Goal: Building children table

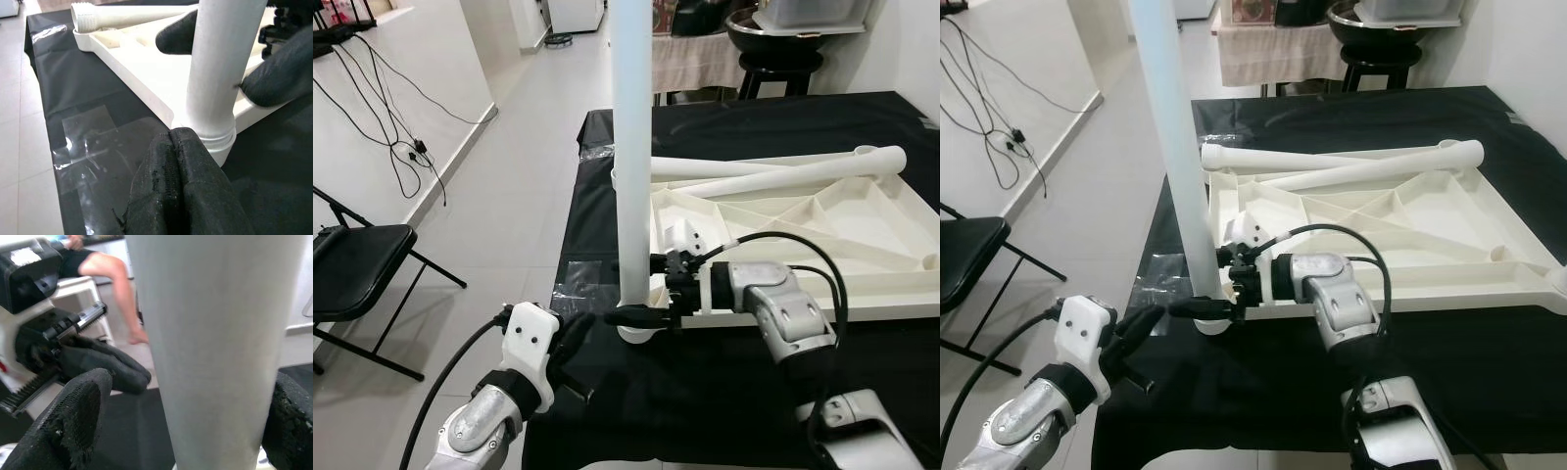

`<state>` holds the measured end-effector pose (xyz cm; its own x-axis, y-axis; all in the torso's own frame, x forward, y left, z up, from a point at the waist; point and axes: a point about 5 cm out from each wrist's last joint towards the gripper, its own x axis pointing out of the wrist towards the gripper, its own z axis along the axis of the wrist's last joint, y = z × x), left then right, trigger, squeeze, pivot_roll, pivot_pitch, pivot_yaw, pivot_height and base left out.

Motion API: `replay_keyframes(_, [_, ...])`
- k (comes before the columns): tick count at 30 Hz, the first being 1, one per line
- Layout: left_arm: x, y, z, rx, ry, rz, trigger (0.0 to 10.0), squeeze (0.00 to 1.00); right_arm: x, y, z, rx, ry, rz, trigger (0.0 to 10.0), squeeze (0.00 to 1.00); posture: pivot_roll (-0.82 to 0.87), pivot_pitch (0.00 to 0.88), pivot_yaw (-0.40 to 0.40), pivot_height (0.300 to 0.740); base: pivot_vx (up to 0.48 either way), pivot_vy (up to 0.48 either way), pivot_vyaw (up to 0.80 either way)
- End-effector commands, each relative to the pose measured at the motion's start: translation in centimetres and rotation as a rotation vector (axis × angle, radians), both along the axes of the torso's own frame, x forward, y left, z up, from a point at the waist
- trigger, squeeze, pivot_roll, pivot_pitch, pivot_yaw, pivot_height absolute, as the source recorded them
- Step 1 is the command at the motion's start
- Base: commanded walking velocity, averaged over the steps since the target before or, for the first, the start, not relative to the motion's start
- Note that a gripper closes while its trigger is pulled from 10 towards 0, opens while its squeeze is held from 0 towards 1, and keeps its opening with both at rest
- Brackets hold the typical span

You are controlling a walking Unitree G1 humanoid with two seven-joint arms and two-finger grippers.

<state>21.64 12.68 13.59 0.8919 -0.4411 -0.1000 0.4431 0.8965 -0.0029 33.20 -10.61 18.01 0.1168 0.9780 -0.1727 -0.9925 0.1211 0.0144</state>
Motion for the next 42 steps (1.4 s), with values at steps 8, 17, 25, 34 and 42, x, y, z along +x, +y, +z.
replay_keyframes(8, [-1.2,0.2,-0.7,0.018,0.069,0.021,10.0,0.00,1.5,0.6,-0.8,0.038,0.038,-0.040,0.0,0.00,0.08,0.089,0.031,0.740,0.000,0.000,0.00])
replay_keyframes(17, [-2.8,0.0,-0.5,0.025,0.112,-0.002,10.0,0.00,1.8,-0.2,0.1,0.049,0.003,0.017,0.0,0.00,0.08,0.120,0.034,0.740,0.000,0.000,0.00])
replay_keyframes(25, [-3.1,0.1,-0.3,0.052,0.105,-0.047,10.0,0.00,0.5,1.8,-1.6,-0.013,-0.070,-0.397,0.0,0.00,0.08,0.132,0.037,0.740,0.000,0.000,0.00])
replay_keyframes(34, [-3.2,0.2,-0.3,0.071,0.115,-0.128,10.0,0.00,-3.2,3.9,-2.4,-0.045,-0.144,-0.711,0.0,0.00,0.08,0.103,0.050,0.740,0.000,0.000,0.00])
replay_keyframes(42, [-3.4,0.1,-0.6,0.089,0.126,-0.141,10.0,0.00,-2.0,3.6,-2.0,-0.088,-0.162,-0.796,10.0,0.00,0.10,0.090,0.048,0.740,0.000,0.000,0.00])
